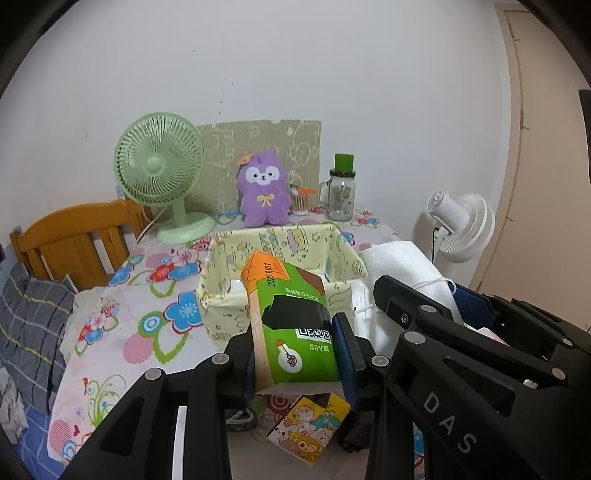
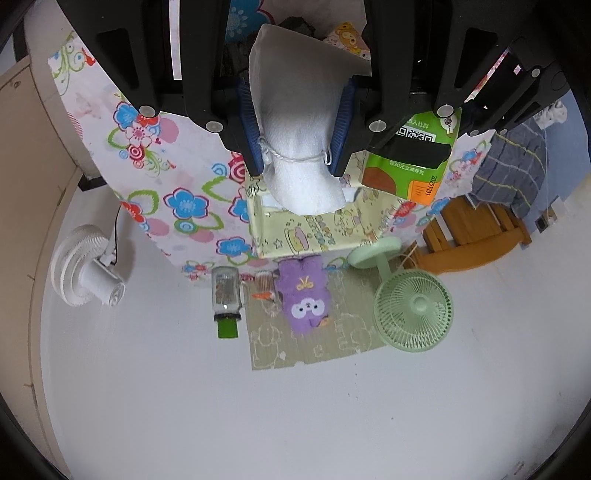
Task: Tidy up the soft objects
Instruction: 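Lift the green tissue pack and white cloth up toward the box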
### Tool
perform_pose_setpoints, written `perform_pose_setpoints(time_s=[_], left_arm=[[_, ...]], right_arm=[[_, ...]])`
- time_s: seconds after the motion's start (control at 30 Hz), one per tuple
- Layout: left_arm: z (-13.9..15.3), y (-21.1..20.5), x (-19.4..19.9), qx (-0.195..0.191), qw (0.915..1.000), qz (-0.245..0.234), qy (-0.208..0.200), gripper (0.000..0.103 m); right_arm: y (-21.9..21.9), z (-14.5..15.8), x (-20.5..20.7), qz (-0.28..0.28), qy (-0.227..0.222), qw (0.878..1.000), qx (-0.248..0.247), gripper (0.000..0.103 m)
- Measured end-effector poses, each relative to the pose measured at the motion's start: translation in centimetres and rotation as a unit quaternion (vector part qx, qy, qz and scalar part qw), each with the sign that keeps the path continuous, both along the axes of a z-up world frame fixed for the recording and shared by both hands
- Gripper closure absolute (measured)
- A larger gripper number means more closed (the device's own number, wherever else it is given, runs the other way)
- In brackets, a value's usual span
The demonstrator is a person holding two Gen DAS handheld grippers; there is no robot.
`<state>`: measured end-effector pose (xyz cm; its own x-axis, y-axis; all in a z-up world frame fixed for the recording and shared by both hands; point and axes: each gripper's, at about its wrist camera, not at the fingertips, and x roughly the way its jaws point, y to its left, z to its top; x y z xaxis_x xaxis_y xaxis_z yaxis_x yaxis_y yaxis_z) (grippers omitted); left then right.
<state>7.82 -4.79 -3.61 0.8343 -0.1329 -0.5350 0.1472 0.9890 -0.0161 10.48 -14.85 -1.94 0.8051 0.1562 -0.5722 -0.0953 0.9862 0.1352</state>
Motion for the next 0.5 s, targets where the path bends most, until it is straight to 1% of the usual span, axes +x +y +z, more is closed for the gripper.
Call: perform_pose_setpoints(time_s=[0.3, 0.5], left_arm=[[2.1, 0.1, -0.1, 0.000, 0.9998, -0.003, -0.019, 0.067], [2.8, 0.2, 0.6, 0.000, 0.9997, -0.001, -0.023, 0.067]], right_arm=[[0.3, 2.2, -0.4, -0.004, -0.020, 1.000, -0.003, 0.063], [0.5, 3.0, 0.4, -0.003, -0.023, 1.000, -0.002, 0.063]])
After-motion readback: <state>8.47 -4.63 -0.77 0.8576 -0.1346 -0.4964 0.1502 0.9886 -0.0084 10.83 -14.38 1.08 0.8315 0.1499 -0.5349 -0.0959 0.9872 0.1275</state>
